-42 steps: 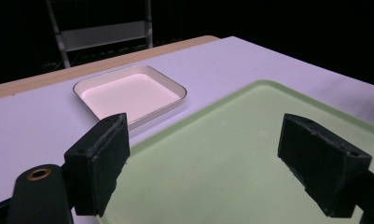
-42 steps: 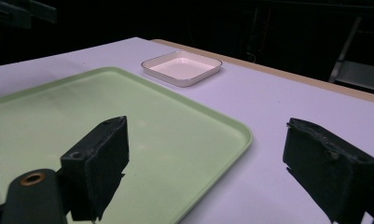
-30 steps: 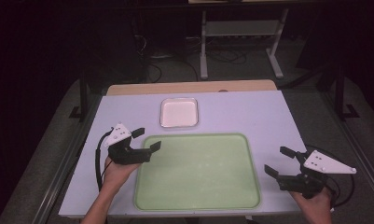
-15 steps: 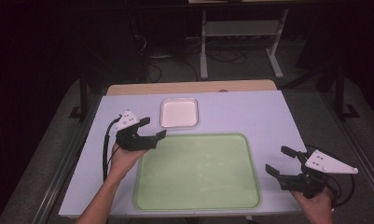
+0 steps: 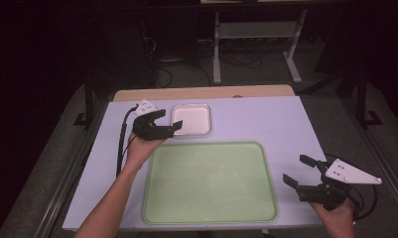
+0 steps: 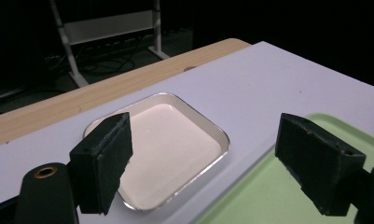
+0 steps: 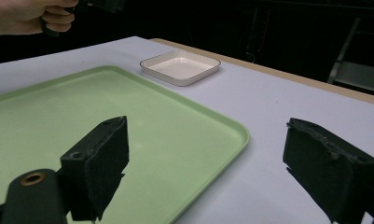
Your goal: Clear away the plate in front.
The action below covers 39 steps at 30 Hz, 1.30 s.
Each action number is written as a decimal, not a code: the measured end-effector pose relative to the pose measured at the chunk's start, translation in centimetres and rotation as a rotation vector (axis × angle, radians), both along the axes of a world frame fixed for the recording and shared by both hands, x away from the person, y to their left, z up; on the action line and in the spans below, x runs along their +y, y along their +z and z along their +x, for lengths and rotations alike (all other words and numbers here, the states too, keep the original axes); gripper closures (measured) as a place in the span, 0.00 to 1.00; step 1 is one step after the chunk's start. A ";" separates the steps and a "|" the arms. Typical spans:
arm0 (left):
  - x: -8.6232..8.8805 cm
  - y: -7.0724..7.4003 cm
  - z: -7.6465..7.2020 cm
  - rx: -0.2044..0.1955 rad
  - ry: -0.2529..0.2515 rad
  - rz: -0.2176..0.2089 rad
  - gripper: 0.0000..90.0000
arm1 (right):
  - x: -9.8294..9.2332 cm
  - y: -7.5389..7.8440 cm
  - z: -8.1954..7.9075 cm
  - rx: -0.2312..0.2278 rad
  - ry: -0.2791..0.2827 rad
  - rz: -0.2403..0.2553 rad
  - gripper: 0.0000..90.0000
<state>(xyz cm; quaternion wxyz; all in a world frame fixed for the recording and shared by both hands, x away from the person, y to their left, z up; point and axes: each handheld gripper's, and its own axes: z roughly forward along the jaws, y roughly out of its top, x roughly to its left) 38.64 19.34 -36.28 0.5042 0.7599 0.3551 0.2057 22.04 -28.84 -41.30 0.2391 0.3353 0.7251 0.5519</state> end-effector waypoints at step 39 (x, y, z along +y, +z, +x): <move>0.6 -5.9 10.7 0.302 0.292 -0.046 0.51 | -0.3 -0.1 -0.1 0.004 0.001 0.009 0.15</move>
